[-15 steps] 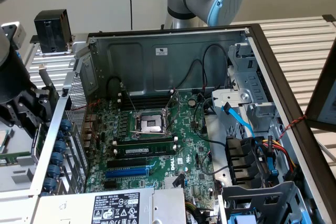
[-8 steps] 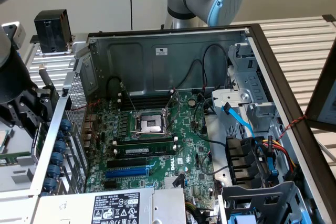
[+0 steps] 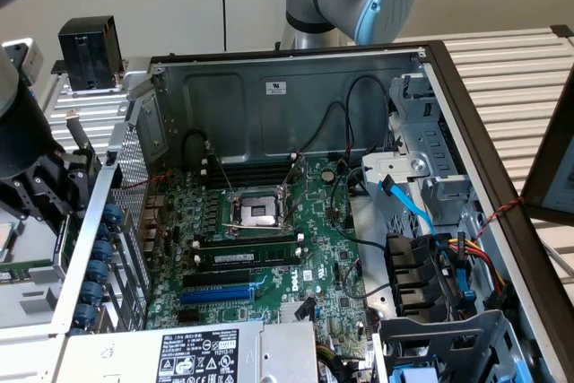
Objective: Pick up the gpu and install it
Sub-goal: 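Pick up the gpu and move the gpu toward the slot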
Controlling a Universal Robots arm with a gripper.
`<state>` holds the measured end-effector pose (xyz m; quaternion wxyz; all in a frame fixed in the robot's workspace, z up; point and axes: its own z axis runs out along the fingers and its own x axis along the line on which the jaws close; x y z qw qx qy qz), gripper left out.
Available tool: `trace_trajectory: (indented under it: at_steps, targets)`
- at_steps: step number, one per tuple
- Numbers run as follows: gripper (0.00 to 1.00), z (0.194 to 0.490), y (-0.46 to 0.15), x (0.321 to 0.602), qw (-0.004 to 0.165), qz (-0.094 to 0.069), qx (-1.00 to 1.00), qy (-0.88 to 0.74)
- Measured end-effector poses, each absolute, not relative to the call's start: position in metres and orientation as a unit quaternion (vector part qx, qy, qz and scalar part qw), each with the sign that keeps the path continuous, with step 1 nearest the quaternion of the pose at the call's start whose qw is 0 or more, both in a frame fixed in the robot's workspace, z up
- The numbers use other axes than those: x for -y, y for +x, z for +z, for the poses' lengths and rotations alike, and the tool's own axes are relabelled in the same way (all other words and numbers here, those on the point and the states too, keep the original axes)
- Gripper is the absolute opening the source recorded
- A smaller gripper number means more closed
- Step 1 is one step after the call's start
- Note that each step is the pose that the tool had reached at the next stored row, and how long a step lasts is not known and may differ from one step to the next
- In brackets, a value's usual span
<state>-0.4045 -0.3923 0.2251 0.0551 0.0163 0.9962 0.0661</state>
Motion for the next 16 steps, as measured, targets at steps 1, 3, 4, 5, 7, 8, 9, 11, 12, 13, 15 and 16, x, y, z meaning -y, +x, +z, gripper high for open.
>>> trace_trajectory:
  at_steps: [1, 3, 4, 5, 7, 8, 9, 11, 12, 13, 15, 16]
  targets:
    - [0.41, 0.2251, -0.4041, 0.3927, 0.055, 0.066, -0.996, 0.016]
    - [0.41, 0.225, -0.4033, 0.3932, 0.055, 0.066, -0.996, 0.016]
    - [0.41, 0.225, -0.4032, 0.3932, 0.055, 0.066, -0.996, 0.016]
    - [0.41, 0.2251, -0.4032, 0.3932, 0.055, 0.066, -0.996, 0.016]
    - [0.41, 0.2251, -0.4031, 0.3932, 0.055, 0.066, -0.996, 0.016]
    - [0.41, 0.2251, -0.403, 0.3932, 0.055, 0.066, -0.996, 0.016]
    - [0.41, 0.2251, -0.403, 0.3932, 0.055, 0.066, -0.996, 0.016]
    - [0.41, 0.225, -0.403, 0.3932, 0.055, 0.066, -0.996, 0.016]
    - [0.41, 0.225, -0.4029, 0.3932, 0.055, 0.066, -0.996, 0.016]
    - [0.41, 0.2249, -0.4024, 0.3932, 0.055, 0.066, -0.996, 0.016]
    - [0.39, 0.2249, -0.4019, 0.3932, 0.055, 0.066, -0.996, 0.016]
    - [0.32, 0.225, -0.4019, 0.3932, 0.055, 0.066, -0.996, 0.016]
